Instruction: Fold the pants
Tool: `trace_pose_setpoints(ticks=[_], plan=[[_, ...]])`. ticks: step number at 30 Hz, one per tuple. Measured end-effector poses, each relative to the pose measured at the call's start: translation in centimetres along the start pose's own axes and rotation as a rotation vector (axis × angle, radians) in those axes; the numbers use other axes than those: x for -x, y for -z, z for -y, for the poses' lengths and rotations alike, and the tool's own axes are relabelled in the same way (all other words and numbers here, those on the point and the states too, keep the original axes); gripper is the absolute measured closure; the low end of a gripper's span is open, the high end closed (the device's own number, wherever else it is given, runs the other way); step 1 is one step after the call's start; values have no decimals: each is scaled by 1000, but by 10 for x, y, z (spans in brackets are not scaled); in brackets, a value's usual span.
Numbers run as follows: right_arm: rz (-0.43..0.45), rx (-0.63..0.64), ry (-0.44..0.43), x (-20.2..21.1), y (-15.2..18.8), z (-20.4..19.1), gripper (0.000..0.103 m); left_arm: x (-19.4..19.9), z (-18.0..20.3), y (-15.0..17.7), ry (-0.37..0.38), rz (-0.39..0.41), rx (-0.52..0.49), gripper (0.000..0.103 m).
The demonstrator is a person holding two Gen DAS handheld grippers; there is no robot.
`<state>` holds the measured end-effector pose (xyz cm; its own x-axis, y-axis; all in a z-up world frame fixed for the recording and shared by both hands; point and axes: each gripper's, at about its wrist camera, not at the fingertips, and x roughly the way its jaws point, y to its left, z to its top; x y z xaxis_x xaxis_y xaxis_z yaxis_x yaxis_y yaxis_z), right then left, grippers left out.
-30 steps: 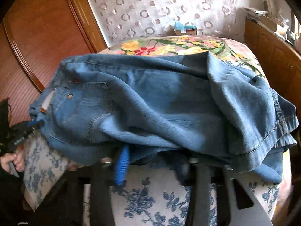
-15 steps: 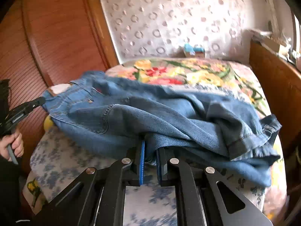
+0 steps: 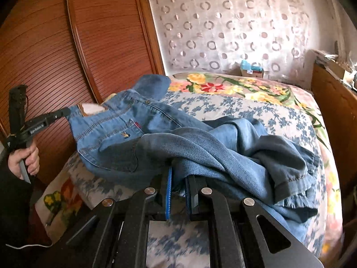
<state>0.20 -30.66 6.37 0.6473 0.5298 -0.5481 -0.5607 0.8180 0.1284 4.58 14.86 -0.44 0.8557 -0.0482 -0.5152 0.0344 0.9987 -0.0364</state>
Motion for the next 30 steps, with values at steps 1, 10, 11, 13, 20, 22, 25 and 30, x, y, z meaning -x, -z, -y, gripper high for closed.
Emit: trace_pose_setpoints(ticks=[1, 10, 11, 13, 20, 22, 25, 30], plan=[[3, -7, -4, 4, 6, -1, 93, 6, -2, 4, -2, 4, 10, 100], [-72, -38, -38, -1, 30, 4, 82, -1, -13, 38, -12, -88, 44, 100], [-85, -34, -33, -3, 33, 3, 76, -4, -13, 39, -16, -96, 46, 100], [-91, -19, -20, -4, 35, 2, 74, -4, -12, 44, -23, -104, 42, 100], [-44, -50, 45, 29, 34, 23, 65, 2, -9, 48, -16, -96, 54, 78], [-10, -55, 89, 42, 34, 31, 64, 1, -5, 45, -3, -76, 52, 57], [23, -57, 150, 51, 34, 39, 60, -7, 8, 40, 20, -67, 41, 39], [11, -51, 206, 30, 33, 53, 48, -27, 35, 32, 80, -49, 15, 28]])
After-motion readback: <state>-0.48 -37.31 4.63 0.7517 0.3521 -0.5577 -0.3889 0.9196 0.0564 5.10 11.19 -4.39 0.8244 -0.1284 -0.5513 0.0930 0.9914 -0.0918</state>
